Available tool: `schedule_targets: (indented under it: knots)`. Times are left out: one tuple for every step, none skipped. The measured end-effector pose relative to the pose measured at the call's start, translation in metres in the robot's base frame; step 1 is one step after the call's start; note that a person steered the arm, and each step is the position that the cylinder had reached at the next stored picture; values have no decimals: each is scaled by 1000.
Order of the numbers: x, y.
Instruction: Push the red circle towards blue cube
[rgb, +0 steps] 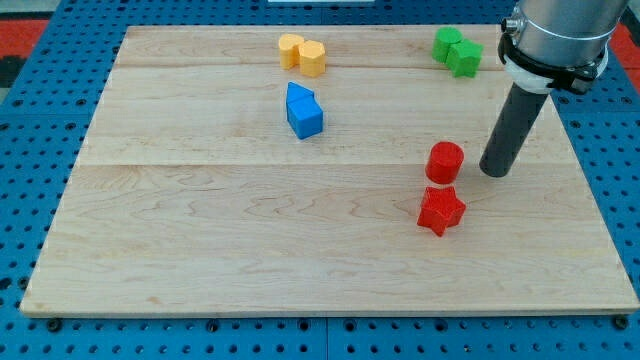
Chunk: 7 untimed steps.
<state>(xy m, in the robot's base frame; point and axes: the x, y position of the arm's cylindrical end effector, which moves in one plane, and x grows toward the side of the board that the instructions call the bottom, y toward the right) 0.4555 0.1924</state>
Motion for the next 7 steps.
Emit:
schedule_targets:
  knots:
    - [0, 0]
    - [-3, 0]
    - [-4, 0]
    - [-12, 0]
    - [-5, -2]
    - [2, -21]
    - [-1, -57]
